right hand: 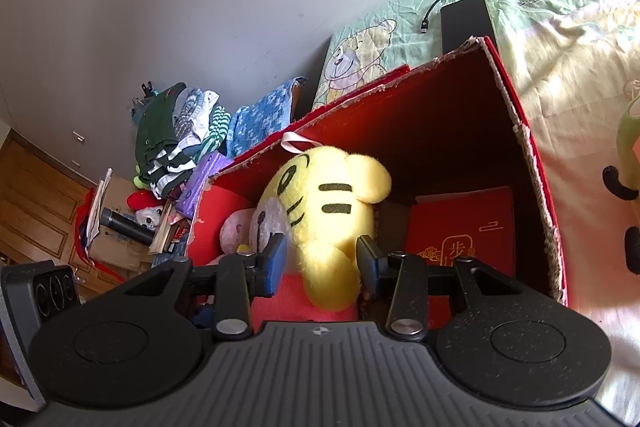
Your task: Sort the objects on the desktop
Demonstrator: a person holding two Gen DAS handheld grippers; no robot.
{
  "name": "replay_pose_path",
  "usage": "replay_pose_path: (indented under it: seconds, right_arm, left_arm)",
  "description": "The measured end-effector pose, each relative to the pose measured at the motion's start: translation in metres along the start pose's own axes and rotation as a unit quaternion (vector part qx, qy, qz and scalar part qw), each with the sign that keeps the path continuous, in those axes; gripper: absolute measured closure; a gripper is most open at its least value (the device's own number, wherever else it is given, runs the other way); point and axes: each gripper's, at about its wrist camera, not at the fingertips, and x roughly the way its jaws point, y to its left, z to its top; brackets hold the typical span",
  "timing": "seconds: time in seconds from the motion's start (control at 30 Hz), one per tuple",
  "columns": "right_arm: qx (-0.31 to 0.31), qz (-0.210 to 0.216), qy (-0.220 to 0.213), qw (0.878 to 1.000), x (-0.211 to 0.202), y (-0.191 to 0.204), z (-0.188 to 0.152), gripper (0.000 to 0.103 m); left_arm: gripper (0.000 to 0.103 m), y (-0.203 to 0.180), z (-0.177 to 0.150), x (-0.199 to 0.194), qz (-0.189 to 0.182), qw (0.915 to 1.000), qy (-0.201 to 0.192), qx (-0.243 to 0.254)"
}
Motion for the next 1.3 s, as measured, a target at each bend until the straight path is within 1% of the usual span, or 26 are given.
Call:
replay_pose_path:
  seconds: [0.17,0.33,0.63,0.87,1.03,1.3]
  right_arm:
    - [-0.011,-0.012,0.007,1.000,0.003,0.003,-0.004,0.067]
    - [-0.021,-0.017,0.004,1.000,0.003,0.004,-0.007,0.069]
    - [-0.056,-0.033,-0.006,0.998,0.003,0.013,-0.013,0.069]
    - [-0.078,-0.047,-0.005,0.996,0.006,0.018,-0.017,0.068]
    - [-0.085,-0.054,-0.007,0.995,0.007,0.022,-0.019,0.067]
    - [-0.101,-0.067,-0.013,0.993,0.010,0.027,-0.023,0.067]
  left_arm:
    - [0.005,0.001,0.000,0.002,0.006,0.9999,0.004,-0.007]
    - [0.004,0.002,-0.001,0.002,0.010,0.9999,0.006,-0.011]
    - [0.004,0.001,0.000,0.001,0.016,0.9998,0.006,-0.013]
    - [0.002,-0.004,-0.002,-0.001,0.030,0.9995,0.004,-0.006]
    - [0.001,-0.005,-0.001,-0.001,0.037,0.9992,0.009,-0.007]
    - [0.001,-0.007,-0.003,-0.001,0.049,0.9987,0.006,-0.012]
